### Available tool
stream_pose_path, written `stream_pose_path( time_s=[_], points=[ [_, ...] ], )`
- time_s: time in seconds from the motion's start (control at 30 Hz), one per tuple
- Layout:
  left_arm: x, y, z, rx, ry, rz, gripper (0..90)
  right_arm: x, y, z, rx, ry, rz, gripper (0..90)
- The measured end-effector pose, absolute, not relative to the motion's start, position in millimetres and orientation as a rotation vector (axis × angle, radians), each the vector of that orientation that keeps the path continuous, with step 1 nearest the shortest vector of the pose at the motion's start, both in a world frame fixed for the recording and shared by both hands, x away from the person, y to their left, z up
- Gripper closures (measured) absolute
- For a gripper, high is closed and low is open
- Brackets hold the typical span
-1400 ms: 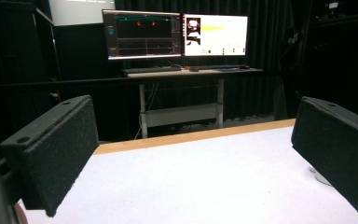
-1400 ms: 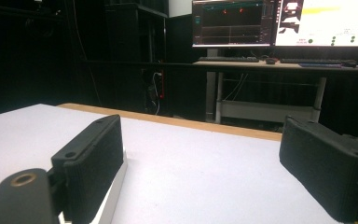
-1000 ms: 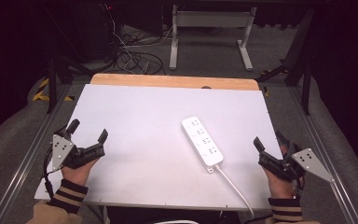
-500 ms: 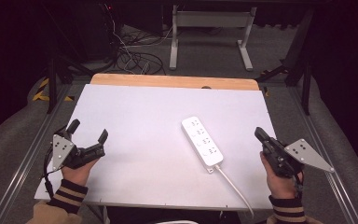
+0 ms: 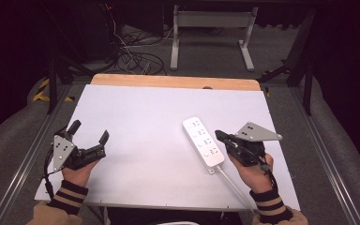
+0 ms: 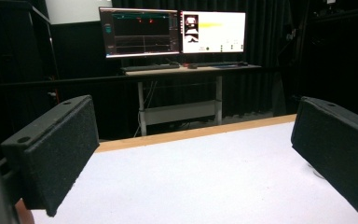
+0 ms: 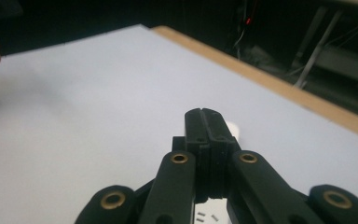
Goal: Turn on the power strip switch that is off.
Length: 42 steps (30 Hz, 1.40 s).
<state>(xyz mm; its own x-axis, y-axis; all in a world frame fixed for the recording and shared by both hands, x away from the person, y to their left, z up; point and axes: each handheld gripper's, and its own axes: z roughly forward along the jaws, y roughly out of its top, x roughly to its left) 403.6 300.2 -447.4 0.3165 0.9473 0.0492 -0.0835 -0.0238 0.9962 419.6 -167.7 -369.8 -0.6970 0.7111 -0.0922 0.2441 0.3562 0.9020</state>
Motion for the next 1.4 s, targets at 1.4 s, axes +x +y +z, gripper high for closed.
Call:
stream_pose_path(
  time_s=[1.4],
  points=[
    [403, 299, -448, 1.339, 0.885, 1.016, 1.9, 456, -132, -455, 0.923, 2.44, 0.915, 90.0]
  ],
)
